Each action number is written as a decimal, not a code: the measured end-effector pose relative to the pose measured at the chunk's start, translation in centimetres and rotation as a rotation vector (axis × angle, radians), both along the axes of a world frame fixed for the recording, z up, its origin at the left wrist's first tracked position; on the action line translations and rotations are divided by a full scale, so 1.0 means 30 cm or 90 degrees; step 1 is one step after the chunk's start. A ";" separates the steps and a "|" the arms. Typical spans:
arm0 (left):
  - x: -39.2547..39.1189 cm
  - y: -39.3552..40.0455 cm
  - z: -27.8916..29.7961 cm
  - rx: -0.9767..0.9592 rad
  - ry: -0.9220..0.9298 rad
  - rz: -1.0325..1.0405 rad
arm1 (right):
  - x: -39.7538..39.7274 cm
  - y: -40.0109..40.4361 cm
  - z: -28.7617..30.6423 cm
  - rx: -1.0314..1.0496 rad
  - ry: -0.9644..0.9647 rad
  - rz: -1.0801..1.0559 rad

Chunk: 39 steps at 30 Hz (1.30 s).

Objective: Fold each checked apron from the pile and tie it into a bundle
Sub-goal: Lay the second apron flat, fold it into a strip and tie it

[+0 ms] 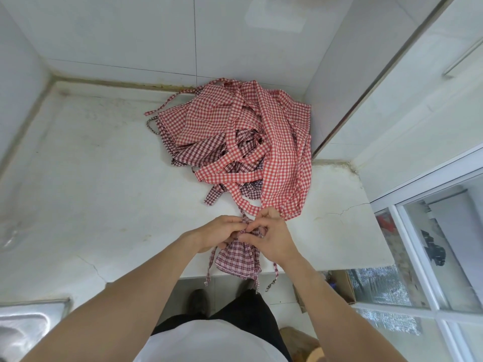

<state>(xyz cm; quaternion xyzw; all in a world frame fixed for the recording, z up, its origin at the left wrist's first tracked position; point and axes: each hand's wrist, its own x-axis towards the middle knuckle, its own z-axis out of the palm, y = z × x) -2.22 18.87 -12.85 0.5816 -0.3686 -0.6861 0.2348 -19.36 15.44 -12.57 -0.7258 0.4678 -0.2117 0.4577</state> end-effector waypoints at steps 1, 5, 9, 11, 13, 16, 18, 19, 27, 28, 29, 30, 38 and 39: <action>0.003 0.000 -0.006 -0.001 -0.001 0.008 | 0.005 0.005 -0.004 0.008 -0.005 -0.003; -0.001 0.008 -0.022 -0.018 -0.005 0.031 | 0.005 0.015 -0.011 0.015 0.012 0.013; -0.012 0.015 -0.029 -0.069 -0.028 0.034 | -0.006 0.007 -0.012 0.042 0.034 0.034; -0.014 0.021 -0.026 -0.105 -0.024 0.039 | -0.010 0.009 -0.010 0.096 0.023 0.014; -0.012 0.031 -0.031 -0.124 -0.019 0.052 | -0.009 0.020 -0.006 0.170 -0.010 -0.030; -0.004 0.049 -0.052 -0.120 -0.029 0.097 | -0.006 0.042 -0.007 0.269 -0.086 -0.081; 0.008 0.054 -0.066 -0.105 -0.028 0.137 | 0.001 0.052 -0.008 0.330 -0.130 -0.098; 0.017 0.055 -0.071 -0.114 -0.041 0.131 | 0.008 0.055 -0.004 0.347 -0.139 -0.102; -0.016 0.070 -0.043 -0.164 -0.080 0.046 | 0.037 0.019 0.003 0.343 -0.114 -0.144; -0.019 0.074 -0.051 -0.193 -0.107 0.033 | 0.039 0.015 -0.011 0.313 -0.084 -0.122; -0.021 0.078 -0.058 -0.220 -0.135 0.028 | 0.041 0.014 -0.025 0.279 -0.054 -0.100; -0.024 0.080 -0.063 -0.237 -0.160 0.033 | 0.044 0.015 -0.030 0.245 -0.031 -0.086; -0.022 0.094 -0.056 -0.150 -0.075 0.194 | 0.032 0.048 -0.044 0.106 -0.008 -0.059; -0.019 0.094 -0.052 -0.150 -0.064 0.191 | 0.033 0.052 -0.048 0.063 0.018 -0.046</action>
